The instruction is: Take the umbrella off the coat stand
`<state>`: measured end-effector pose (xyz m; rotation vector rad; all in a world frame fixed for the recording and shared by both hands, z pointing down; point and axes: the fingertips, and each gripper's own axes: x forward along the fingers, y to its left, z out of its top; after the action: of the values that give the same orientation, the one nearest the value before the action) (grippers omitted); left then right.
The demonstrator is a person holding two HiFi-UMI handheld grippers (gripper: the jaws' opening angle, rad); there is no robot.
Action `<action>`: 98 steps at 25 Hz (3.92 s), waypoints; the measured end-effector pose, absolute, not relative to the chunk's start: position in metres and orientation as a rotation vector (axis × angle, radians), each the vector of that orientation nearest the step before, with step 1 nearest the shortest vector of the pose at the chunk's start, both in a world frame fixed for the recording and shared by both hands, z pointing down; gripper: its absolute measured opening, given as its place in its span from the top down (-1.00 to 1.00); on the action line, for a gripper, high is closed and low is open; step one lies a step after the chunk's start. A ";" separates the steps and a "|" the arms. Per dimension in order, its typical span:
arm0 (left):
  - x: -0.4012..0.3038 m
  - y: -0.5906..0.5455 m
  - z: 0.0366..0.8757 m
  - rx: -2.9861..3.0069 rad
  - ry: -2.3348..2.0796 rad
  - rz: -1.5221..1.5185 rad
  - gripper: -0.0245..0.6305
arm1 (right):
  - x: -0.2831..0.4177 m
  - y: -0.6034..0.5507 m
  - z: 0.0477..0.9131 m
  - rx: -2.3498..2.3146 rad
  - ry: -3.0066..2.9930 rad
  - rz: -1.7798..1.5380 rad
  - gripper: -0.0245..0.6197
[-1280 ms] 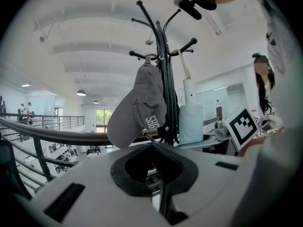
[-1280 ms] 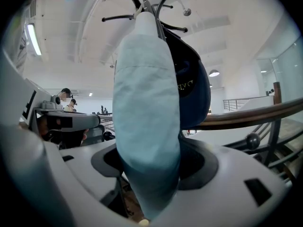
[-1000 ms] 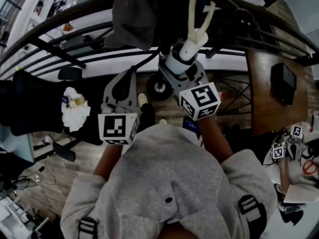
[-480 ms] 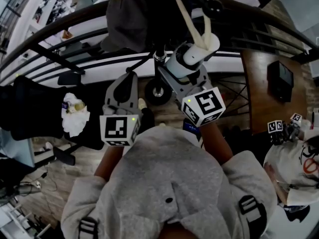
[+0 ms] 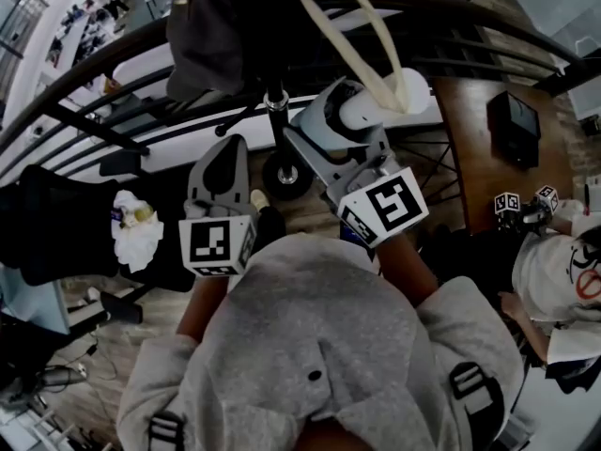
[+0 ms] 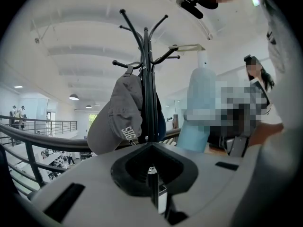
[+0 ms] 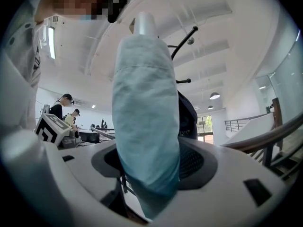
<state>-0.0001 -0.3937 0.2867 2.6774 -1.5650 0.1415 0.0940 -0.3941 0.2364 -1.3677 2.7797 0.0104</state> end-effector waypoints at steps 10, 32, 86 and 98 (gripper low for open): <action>0.003 -0.365 0.288 2.693 -1.563 0.135 0.89 | 0.097 -0.367 0.220 -1.382 2.751 0.056 0.02; -0.004 -0.331 0.302 2.668 -1.600 0.138 0.88 | 0.093 -0.329 0.245 -1.355 2.790 0.021 0.02; -0.085 -0.055 0.315 2.740 -1.465 0.132 0.89 | 0.044 -0.039 0.295 -1.559 2.758 -0.072 0.03; -0.108 -0.018 0.309 2.717 -1.478 0.092 0.89 | 0.027 -0.001 0.281 -1.569 2.747 -0.057 0.03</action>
<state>-0.1075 -0.0182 0.3087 2.7165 -1.4777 0.0915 0.0272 -0.0007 0.2806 -1.5686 2.7473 -0.0575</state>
